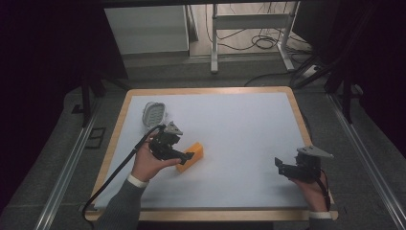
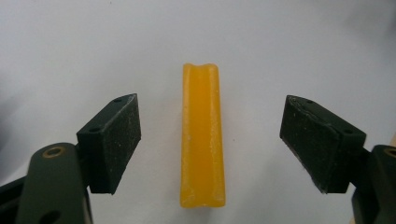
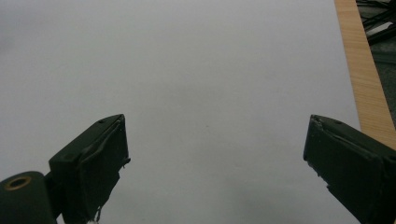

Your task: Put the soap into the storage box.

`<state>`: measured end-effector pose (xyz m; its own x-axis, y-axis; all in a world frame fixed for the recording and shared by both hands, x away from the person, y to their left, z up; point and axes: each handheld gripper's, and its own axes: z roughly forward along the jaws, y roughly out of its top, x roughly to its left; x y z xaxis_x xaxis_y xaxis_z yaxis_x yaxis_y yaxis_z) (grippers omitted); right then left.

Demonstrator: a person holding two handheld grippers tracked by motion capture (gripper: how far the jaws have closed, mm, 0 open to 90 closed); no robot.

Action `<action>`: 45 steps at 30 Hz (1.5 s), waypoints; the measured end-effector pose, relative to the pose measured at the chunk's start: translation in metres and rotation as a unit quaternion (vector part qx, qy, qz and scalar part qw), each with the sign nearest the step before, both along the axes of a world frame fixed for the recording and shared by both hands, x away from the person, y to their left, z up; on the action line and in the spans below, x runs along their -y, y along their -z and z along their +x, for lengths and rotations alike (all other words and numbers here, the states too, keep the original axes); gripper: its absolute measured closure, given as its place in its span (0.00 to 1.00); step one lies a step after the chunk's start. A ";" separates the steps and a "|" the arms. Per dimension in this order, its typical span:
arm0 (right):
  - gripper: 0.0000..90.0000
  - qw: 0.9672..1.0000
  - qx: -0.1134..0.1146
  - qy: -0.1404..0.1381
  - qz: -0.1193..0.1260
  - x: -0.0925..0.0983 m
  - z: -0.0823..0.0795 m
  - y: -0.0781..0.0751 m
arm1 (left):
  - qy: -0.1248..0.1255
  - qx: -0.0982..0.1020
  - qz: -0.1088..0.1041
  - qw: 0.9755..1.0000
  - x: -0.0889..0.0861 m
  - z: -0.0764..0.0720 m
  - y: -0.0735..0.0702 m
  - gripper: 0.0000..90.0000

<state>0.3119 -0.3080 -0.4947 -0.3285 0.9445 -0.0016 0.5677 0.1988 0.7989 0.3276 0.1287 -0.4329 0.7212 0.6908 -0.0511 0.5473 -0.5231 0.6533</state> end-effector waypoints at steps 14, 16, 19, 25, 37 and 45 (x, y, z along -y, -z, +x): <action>0.07 1.000 -0.007 -0.007 -0.007 -0.005 0.001 0.003 | 0.003 -0.047 0.040 0.998 0.020 0.019 0.032 0.24; 0.07 1.000 -0.007 -0.007 -0.007 -0.005 0.001 0.004 | 0.003 -0.048 0.042 0.998 0.022 0.021 0.036 0.26; 0.07 1.000 -0.008 -0.007 -0.010 -0.004 0.002 0.005 | 0.003 -0.046 0.040 0.998 0.024 0.022 0.038 0.27; 0.07 1.000 -0.009 -0.007 -0.010 -0.005 0.002 0.005 | -0.005 -0.053 0.051 0.997 0.026 0.028 0.046 0.29; 0.07 1.000 -0.007 -0.002 -0.007 -0.002 0.001 0.004 | -0.011 -0.060 0.066 0.996 0.035 0.034 0.055 0.42; 0.07 1.000 -0.009 -0.001 -0.007 -0.001 0.002 0.004 | -0.008 -0.072 0.072 0.995 0.037 0.035 0.061 0.54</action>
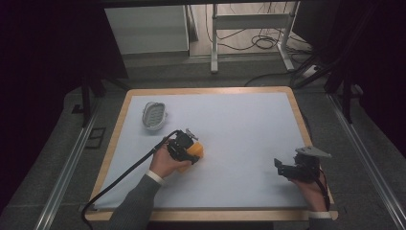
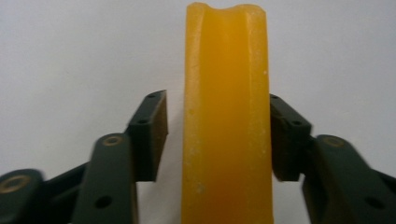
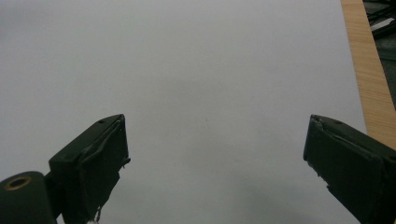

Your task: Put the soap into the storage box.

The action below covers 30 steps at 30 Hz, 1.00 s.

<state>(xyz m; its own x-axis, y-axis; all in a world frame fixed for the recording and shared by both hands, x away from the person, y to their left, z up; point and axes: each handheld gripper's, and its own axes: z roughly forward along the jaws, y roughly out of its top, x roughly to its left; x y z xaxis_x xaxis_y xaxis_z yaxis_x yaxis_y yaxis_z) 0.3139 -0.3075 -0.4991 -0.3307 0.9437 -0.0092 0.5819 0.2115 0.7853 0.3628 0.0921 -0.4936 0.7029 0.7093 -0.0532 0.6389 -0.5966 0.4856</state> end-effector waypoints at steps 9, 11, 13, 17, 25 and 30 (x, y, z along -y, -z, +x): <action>0.07 1.000 0.003 0.002 0.001 0.002 -0.001 -0.001 | 0.002 -0.005 -0.003 1.000 -0.001 0.000 -0.001 0.67; 0.07 1.000 0.003 0.002 0.001 0.002 0.000 -0.001 | 0.005 -0.005 -0.001 1.000 -0.002 -0.001 -0.002 0.68; 0.07 1.000 0.003 0.003 0.001 0.002 0.000 -0.001 | 0.005 -0.005 -0.002 1.000 -0.002 -0.001 -0.003 0.68; 0.07 1.000 0.004 0.004 0.000 0.003 -0.001 -0.002 | 0.009 -0.004 -0.019 1.000 -0.007 -0.002 -0.010 0.68; 0.07 1.000 0.005 0.006 0.002 0.004 -0.001 -0.003 | 0.007 0.007 -0.033 0.999 -0.018 -0.004 -0.026 0.68; 0.07 1.000 0.005 0.006 0.000 0.003 -0.001 -0.002 | -0.001 0.018 -0.041 0.999 -0.026 -0.003 -0.032 0.68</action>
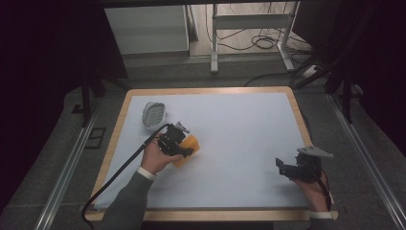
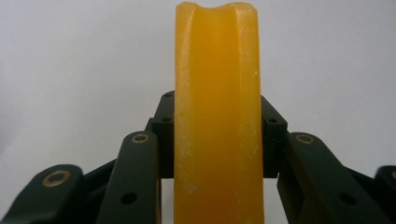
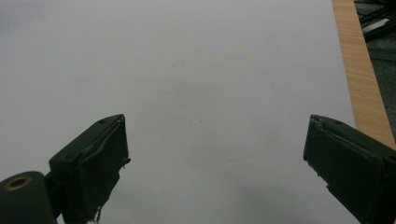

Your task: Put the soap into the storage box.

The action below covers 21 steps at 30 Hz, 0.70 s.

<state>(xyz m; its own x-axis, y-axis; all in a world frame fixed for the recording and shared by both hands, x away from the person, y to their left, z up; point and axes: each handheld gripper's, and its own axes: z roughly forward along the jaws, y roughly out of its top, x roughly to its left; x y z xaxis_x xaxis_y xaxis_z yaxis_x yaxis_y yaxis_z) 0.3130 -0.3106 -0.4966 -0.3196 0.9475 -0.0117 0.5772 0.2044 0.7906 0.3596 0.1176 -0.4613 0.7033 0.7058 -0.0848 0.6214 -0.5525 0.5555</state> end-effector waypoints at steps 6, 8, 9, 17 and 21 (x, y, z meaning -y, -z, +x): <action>0.07 1.000 0.000 0.001 0.002 0.000 0.000 0.000 | 0.001 -0.002 0.002 1.000 -0.004 0.001 -0.002 0.68; 0.07 1.000 0.000 0.001 0.000 0.000 0.000 0.000 | 0.000 -0.005 0.002 1.000 -0.005 0.002 -0.002 0.68; 0.07 1.000 0.000 0.001 0.000 0.000 0.000 0.000 | 0.000 -0.005 0.003 1.000 -0.006 0.003 -0.002 0.68; 0.07 1.000 -0.002 0.003 0.000 0.002 0.000 0.001 | -0.007 -0.006 0.002 1.000 -0.012 0.005 -0.006 0.68; 0.07 1.000 -0.001 0.002 0.000 0.001 0.000 0.001 | -0.011 -0.003 0.000 1.000 -0.015 0.006 -0.009 0.68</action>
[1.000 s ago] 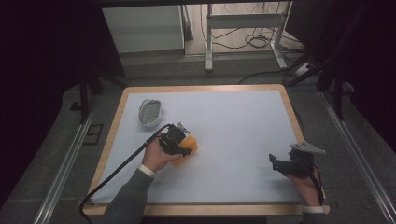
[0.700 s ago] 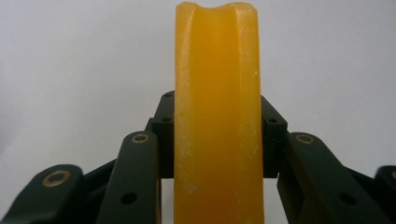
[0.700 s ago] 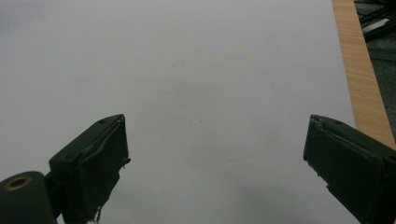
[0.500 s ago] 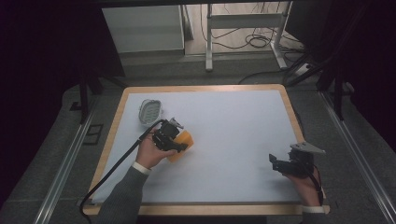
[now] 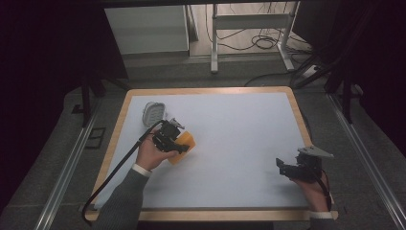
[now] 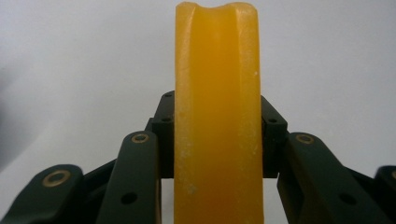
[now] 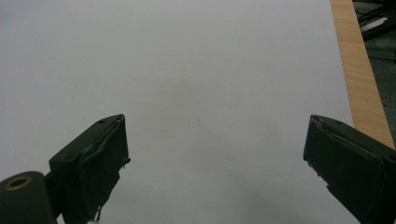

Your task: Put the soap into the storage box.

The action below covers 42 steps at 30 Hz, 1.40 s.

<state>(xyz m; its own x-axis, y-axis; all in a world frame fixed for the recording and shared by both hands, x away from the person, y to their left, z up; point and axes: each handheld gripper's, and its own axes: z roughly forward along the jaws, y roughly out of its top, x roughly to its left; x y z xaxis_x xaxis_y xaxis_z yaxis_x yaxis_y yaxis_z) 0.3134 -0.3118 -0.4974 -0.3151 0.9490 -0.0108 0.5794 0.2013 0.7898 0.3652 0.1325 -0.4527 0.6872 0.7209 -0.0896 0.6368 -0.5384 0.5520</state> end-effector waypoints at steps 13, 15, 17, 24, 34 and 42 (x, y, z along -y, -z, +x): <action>0.07 1.000 -0.002 0.002 0.000 0.001 0.000 0.001 | -0.017 0.004 -0.005 1.000 -0.015 0.006 -0.009 0.68; 0.07 1.000 -0.003 0.003 -0.001 0.001 0.000 0.001 | -0.020 0.004 -0.005 1.000 -0.017 0.007 -0.010 0.68; 0.07 1.000 -0.002 0.002 -0.002 0.001 0.001 0.001 | -0.021 0.005 -0.004 1.000 -0.019 0.007 -0.011 0.68; 0.07 1.000 -0.002 0.002 -0.002 0.001 0.001 0.001 | -0.026 0.006 -0.005 1.000 -0.025 0.011 -0.014 0.68; 0.07 1.000 -0.004 0.004 -0.001 0.001 0.001 0.002 | -0.038 0.008 -0.004 0.999 -0.035 0.017 -0.018 0.68; 0.07 1.000 -0.003 0.003 -0.002 0.001 0.001 0.002 | -0.048 0.020 -0.004 0.999 -0.040 0.019 -0.020 0.68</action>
